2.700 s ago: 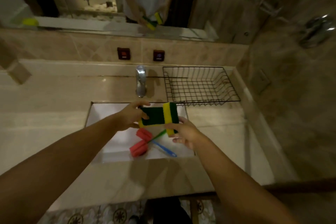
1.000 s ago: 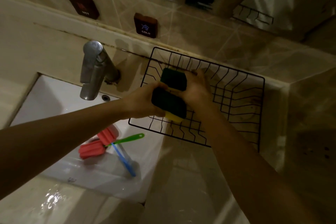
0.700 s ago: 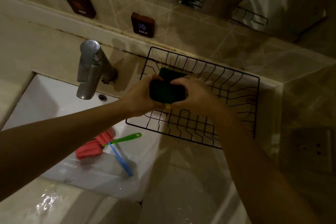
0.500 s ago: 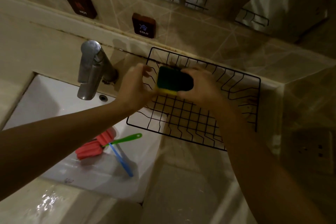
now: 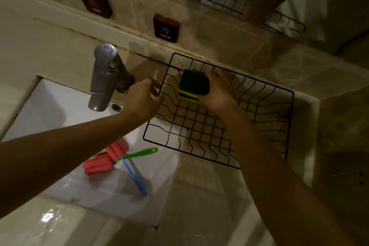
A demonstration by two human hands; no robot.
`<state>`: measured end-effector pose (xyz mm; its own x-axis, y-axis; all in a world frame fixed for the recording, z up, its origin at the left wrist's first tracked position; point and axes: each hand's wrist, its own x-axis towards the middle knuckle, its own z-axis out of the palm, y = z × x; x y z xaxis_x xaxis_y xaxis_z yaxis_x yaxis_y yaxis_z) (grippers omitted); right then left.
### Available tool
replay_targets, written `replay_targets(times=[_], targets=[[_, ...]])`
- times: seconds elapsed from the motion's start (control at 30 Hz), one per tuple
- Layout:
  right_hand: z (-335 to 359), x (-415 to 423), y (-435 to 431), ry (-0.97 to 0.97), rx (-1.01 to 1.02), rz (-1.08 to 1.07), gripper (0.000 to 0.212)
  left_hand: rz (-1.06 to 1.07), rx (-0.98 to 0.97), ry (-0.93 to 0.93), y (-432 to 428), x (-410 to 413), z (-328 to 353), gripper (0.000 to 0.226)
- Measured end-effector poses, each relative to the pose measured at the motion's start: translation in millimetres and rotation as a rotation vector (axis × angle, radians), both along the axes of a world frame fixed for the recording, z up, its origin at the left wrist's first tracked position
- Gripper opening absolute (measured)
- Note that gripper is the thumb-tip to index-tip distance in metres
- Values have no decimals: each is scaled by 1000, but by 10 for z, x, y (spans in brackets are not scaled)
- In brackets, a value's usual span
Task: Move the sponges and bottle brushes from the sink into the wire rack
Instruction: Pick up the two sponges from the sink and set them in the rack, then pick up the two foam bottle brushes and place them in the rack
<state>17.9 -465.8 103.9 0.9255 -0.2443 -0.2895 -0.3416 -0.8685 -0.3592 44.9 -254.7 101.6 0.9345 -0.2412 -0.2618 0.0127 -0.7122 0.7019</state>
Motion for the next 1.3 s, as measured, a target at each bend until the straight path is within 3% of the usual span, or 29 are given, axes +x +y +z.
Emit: replay_targets(times=[0.1, 0.2, 0.27, 0.37, 0.47, 0.6, 0.77, 0.9, 1.0, 1.17, 1.23, 1.3], targets=[[97, -5, 58, 77, -30, -1, 57, -10, 4, -9, 19, -3, 0, 32], [418, -80, 170, -94, 82, -85, 69, -1, -18, -1, 132, -73, 31, 24], [734, -219, 352, -172, 347, -75, 50, 29, -50, 60, 287, -191, 54, 25], [945, -546, 884, 118, 641, 139, 26, 138, -8, 235, 635, -476, -7, 23], [569, -841, 1455, 304, 524, 341, 23, 316, 10, 552, 1016, -844, -194, 20], [-151, -976, 1903, 420, 397, 301, 20, 712, -206, 920, 1337, -1223, -511, 9], [-874, -977, 2197, 466, 160, 409, 21, 814, -379, 1039, 1392, -1365, -855, 9], [-1236, -1056, 2254, 623, -4, 494, 56, 790, -528, 1079, 1332, -1334, -994, 18], [-1318, -1077, 2277, 669, 111, 378, 45, 767, -547, 1108, 1330, -1327, -1052, 34], [-1245, -1102, 2294, 903, 357, 236, 29, 755, -542, 1150, 1395, -1364, -1004, 36], [-1202, -1173, 2299, 885, 425, 228, 27, 683, -484, 1131, 1414, -1406, -987, 40], [-1152, -1255, 2330, 841, 508, 153, 27, 677, -442, 1083, 1419, -1478, -960, 30]])
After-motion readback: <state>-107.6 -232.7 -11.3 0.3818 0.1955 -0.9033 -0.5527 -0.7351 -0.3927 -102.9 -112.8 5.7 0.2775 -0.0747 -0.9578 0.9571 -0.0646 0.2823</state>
